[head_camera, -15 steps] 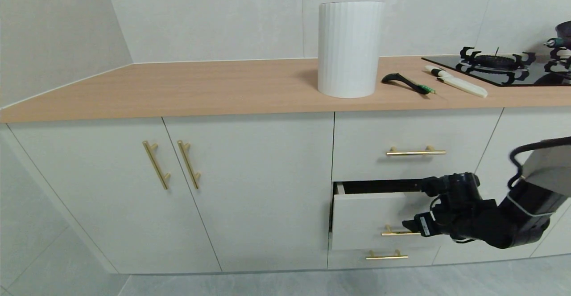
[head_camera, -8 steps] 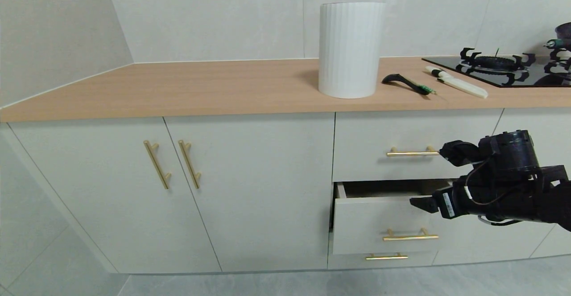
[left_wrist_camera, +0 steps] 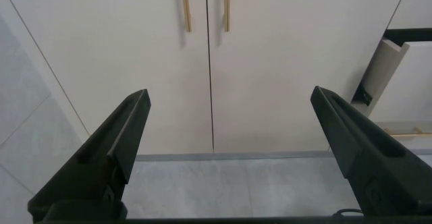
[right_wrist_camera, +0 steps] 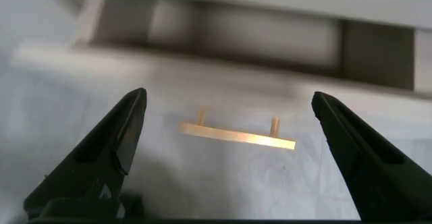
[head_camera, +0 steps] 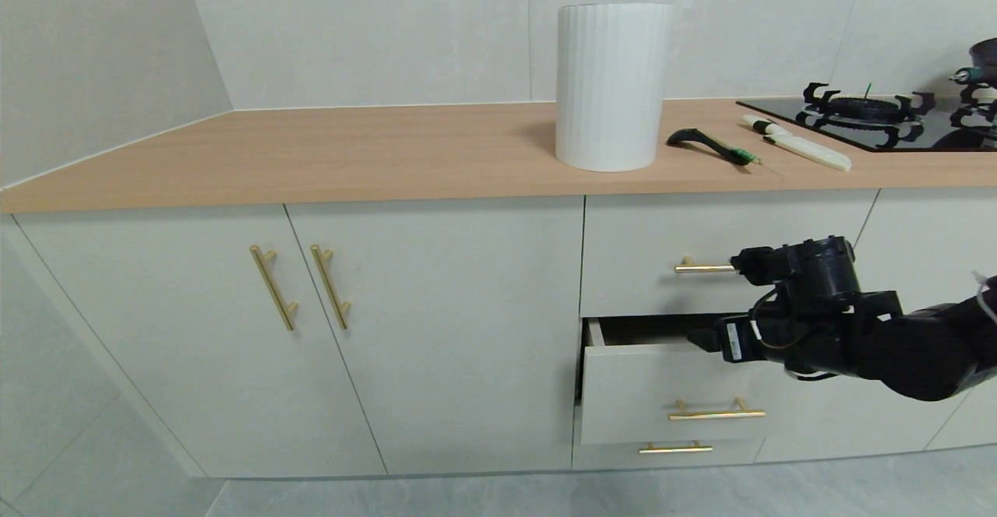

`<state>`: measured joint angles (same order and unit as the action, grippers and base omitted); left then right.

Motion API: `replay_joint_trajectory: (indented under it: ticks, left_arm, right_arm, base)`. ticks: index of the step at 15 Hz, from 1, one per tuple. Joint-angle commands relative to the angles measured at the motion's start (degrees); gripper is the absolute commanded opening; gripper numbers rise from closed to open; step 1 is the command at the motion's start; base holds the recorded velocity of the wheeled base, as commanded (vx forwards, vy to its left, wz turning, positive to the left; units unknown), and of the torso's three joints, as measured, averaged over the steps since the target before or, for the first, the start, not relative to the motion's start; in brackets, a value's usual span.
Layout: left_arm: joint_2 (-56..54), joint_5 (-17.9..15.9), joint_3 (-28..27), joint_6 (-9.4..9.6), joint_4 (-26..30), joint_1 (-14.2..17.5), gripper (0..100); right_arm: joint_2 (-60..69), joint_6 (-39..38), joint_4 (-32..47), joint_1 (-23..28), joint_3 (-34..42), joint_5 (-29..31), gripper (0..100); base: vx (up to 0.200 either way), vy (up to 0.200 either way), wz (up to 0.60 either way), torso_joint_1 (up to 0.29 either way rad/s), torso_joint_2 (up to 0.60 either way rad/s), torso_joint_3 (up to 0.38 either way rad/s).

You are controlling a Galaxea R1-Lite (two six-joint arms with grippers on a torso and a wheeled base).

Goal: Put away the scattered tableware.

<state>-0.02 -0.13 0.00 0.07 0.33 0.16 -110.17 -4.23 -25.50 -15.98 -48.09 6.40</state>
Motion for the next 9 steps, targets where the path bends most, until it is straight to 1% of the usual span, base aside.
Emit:
replay_joint_trajectory:
  ticks: [1,4,9]
  left_arm:
    - [0.02,-0.04,0.0,0.01,0.02,0.02,100]
    - [0.02,-0.04,0.0,0.01,0.02,0.02,100]
    - [0.02,0.05,0.0,0.01,0.02,0.02,100]
  right_arm:
    - [-6.55,-0.34,-3.06,-0.45,-0.51,1.42,100]
    - [-9.28,-0.34,-6.58,-0.45,-0.95,3.97,100]
    - [-9.72,-0.43,-6.75,-0.37,-1.48,4.06,100]
  base:
    - [0.0,0.0,0.0,0.0,0.0,0.0]
    - [0.0,0.0,0.0,0.0,0.0,0.0]
    - [0.0,0.0,0.0,0.0,0.0,0.0]
